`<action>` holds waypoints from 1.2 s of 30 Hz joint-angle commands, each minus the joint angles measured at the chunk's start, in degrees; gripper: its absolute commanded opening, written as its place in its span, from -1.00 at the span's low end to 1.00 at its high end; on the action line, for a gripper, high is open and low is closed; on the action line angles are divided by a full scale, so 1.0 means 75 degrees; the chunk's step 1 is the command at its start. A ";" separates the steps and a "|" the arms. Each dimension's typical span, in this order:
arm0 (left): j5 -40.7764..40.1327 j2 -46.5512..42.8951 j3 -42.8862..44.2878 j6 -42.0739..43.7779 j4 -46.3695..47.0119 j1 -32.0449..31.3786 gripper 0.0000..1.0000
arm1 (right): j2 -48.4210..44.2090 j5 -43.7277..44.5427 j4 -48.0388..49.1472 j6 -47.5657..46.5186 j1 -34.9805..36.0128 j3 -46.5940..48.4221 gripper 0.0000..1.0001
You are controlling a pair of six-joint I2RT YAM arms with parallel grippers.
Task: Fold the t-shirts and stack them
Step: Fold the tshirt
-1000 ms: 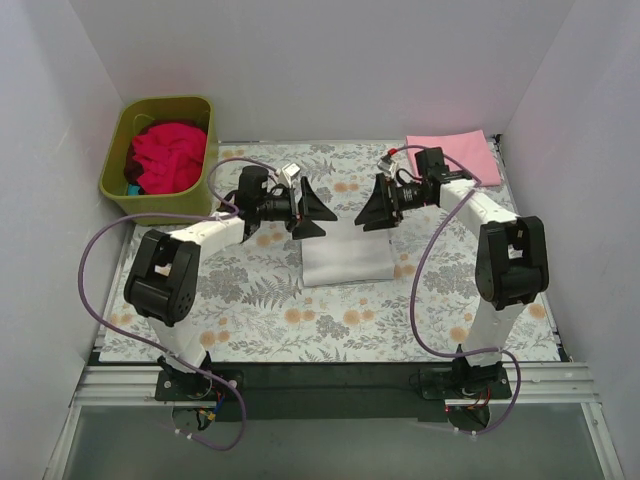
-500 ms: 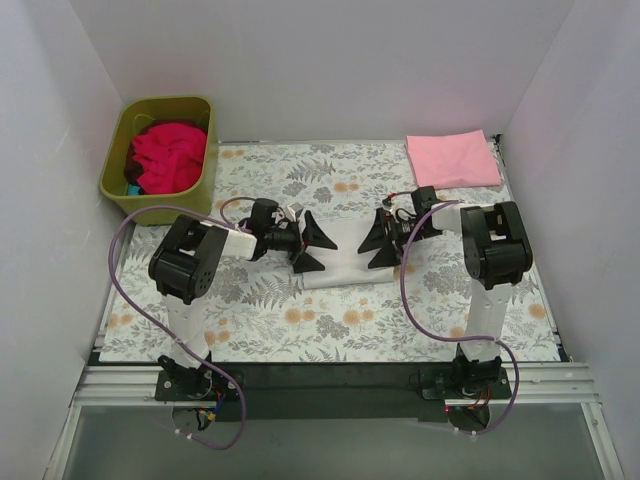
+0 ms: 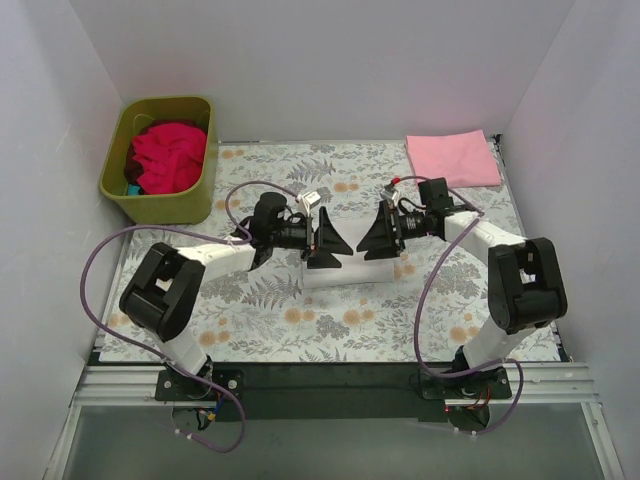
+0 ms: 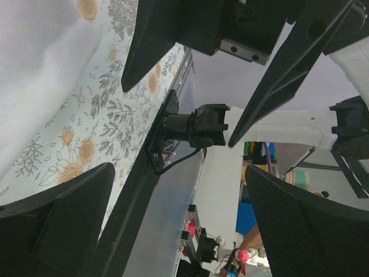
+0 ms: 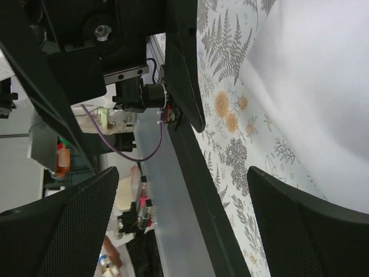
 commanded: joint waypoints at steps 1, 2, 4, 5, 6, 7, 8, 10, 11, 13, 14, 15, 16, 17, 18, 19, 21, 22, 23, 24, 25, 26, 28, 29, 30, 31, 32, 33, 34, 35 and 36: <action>-0.0173 0.0443 -0.0317 -0.0268 0.0307 -0.0052 0.94 | 0.0508 -0.0055 0.0648 0.0686 0.0283 -0.0507 0.97; -0.0255 0.0537 -0.0282 -0.0234 0.0377 -0.0063 0.94 | 0.0615 0.0062 0.0823 0.0686 0.0306 -0.0565 0.97; -0.0512 0.0864 -0.0294 -0.0175 0.0366 -0.0064 0.95 | 0.1058 0.0180 0.0988 0.0628 0.0307 -0.0718 0.97; -0.0606 0.1005 -0.0294 -0.0140 0.0122 -0.0052 0.95 | 0.1223 0.0354 0.1012 0.0558 0.0307 -0.0753 0.97; -0.0688 0.1134 -0.0340 -0.0093 0.0004 -0.0029 0.95 | 0.1387 0.0426 0.1047 0.0488 0.0295 -0.0812 0.97; -0.0805 0.1367 -0.0422 -0.0069 0.0003 -0.0005 0.95 | 0.1656 0.0519 0.1059 0.0383 0.0249 -0.0917 0.97; -0.0922 0.1439 -0.0550 0.0001 -0.0241 0.0041 0.95 | 0.1786 0.0706 0.1059 0.0358 0.0213 -0.0964 0.97; -0.1146 0.1627 -0.0691 0.0199 -0.0512 0.0077 0.95 | 0.1998 0.0917 0.1024 0.0323 0.0108 -0.1081 0.97; -0.1344 0.1662 -0.0750 0.0235 -0.0756 0.0135 0.96 | 0.2022 0.1104 0.1024 0.0323 0.0061 -0.1140 0.97; -0.1428 0.1674 -0.0914 0.0329 -0.0841 0.0229 0.96 | 0.2022 0.1234 0.0977 0.0311 -0.0056 -0.1175 0.97; -0.1428 0.1640 -0.0903 0.0341 -0.0922 0.0299 0.95 | 0.2010 0.1281 0.0965 0.0311 -0.0068 -0.1199 0.97; -0.1416 0.1605 -0.0891 0.0364 -0.0923 0.0311 0.96 | 0.1883 0.1282 0.0942 0.0300 -0.0092 -0.1222 0.97; -0.1393 0.1511 -0.0857 0.0434 -0.0958 0.0311 0.96 | 0.1788 0.1270 0.0872 0.0276 -0.0115 -0.1269 0.97; -0.1346 0.1290 -0.0856 0.0551 -0.0993 0.0300 0.95 | 0.1637 0.1235 0.0825 0.0241 -0.0104 -0.1281 0.97; -0.1241 0.1114 -0.0845 0.0610 -0.0993 0.0300 0.96 | 0.1241 0.1200 0.0778 0.0195 -0.0103 -0.1293 0.97; -0.1194 0.0938 -0.0844 0.0680 -0.1005 0.0311 0.96 | 0.1040 0.1095 0.0708 0.0182 -0.0103 -0.1304 0.97; -0.1053 0.0236 -0.0821 0.1020 -0.1087 0.0311 0.96 | 0.0374 0.0825 0.0626 0.0171 -0.0104 -0.1199 0.97; -0.1029 0.0001 -0.0821 0.1125 -0.1099 0.0311 0.96 | 0.0161 0.0802 0.0614 0.0171 -0.0115 -0.1164 0.97; -0.1041 -0.0268 -0.0833 0.1196 -0.1099 0.0300 0.96 | -0.0027 0.0836 0.0660 0.0217 -0.0104 -0.1059 0.97; -0.1041 -0.0572 -0.0833 0.1197 -0.1087 0.0300 0.96 | -0.0284 0.0871 0.0753 0.0322 -0.0080 -0.1012 0.97; -0.0994 -0.0703 -0.0833 0.1150 -0.1087 0.0311 0.96 | -0.0356 0.0895 0.0905 0.0567 0.0024 -0.0965 0.97; -0.0994 -0.0774 -0.0833 0.1080 -0.1029 0.0311 0.96 | -0.0403 0.0953 0.1313 0.0778 0.0095 -0.0941 0.97; -0.0994 -0.0880 -0.0891 0.0811 -0.0761 0.0300 0.96 | -0.0404 0.0919 0.2062 0.1653 0.0329 -0.1069 0.97; -0.1029 -0.0880 -0.0926 0.0729 -0.0550 0.0300 0.96 | -0.0369 0.0918 0.2427 0.1891 0.0411 -0.1116 0.97; -0.1052 -0.0845 -0.0915 0.0647 -0.0455 0.0311 0.96 | -0.0218 0.0895 0.2999 0.2148 0.0621 -0.1210 0.97; -0.1064 -0.0764 -0.0915 0.0541 -0.0361 0.0300 0.96 | -0.0112 0.0883 0.3248 0.2441 0.0727 -0.1234 0.97; -0.1145 -0.0717 -0.0938 0.0517 -0.0268 0.0323 0.96 | -0.0018 0.1023 0.3320 0.2722 0.0833 -0.1211 0.96; -0.1193 -0.0681 -0.0950 0.0517 -0.0220 0.0370 0.96 | 0.0168 0.1036 0.3669 0.2899 0.1054 -0.1187 0.97; -0.1216 -0.0635 -0.0973 0.0389 -0.0162 0.0440 0.96 | 0.0275 0.1036 0.3870 0.3075 0.1149 -0.1234 0.97; -0.1182 -0.0611 -0.1020 0.0318 0.0036 0.0614 0.96 | 0.0380 0.1082 0.4138 0.3564 0.1232 -0.1280 0.97; -0.1170 -0.0576 -0.1020 0.0248 0.0073 0.0709 0.96 | 0.0590 0.1083 0.4408 0.3789 0.1372 -0.1327 0.97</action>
